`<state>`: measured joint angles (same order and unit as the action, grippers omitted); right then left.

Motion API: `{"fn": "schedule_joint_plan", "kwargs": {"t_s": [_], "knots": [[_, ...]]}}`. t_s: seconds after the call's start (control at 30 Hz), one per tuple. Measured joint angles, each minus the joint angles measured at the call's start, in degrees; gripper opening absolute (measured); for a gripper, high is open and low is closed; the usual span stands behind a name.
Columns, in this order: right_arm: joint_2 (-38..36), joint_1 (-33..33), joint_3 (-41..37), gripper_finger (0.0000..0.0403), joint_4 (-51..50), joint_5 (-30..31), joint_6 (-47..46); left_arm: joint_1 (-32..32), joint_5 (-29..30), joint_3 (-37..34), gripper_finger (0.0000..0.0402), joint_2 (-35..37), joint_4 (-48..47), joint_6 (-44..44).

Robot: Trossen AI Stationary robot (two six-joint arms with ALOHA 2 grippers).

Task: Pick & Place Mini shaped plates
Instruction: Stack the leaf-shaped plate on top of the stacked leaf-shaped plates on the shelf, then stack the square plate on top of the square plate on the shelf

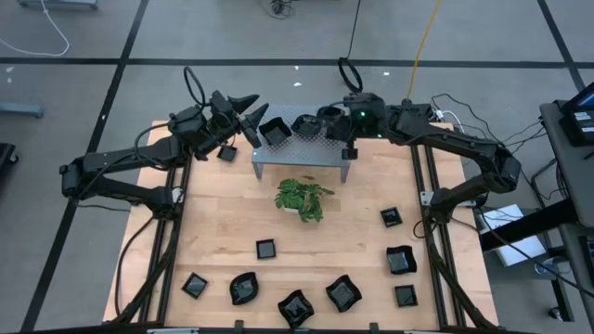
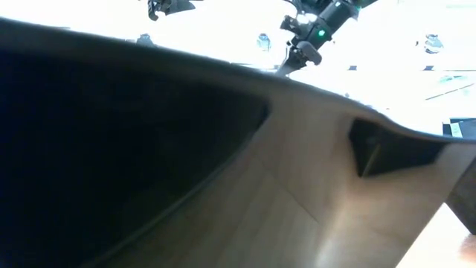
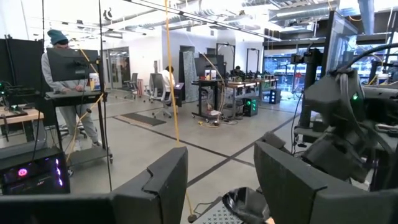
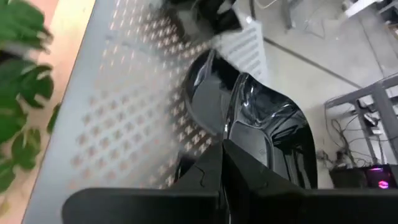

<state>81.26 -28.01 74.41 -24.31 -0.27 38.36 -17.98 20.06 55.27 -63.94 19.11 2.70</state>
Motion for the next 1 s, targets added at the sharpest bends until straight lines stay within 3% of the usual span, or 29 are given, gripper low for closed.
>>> {"fn": "schedule_joint_plan", "kwargs": {"t_s": [0.17,0.37,0.57,1.0], "knots": [[4.0,0.0,0.0,0.0000,6.4,-4.4,-3.7,0.0,0.0,0.0,0.0186,0.0,0.0,0.0],[8.9,1.4,0.0,0.0000,14.6,-1.1,-5.5,0.0,0.0,0.0,0.0186,0.0,0.0,-0.2],[9.6,1.5,0.0,0.0004,16.0,-1.3,-14.0,0.0,0.0,0.0,0.0186,0.0,0.0,-0.1],[8.1,1.6,0.0,0.0130,17.6,-0.6,-18.2,0.0,0.0,0.0,0.0186,0.0,0.0,0.0]]}}
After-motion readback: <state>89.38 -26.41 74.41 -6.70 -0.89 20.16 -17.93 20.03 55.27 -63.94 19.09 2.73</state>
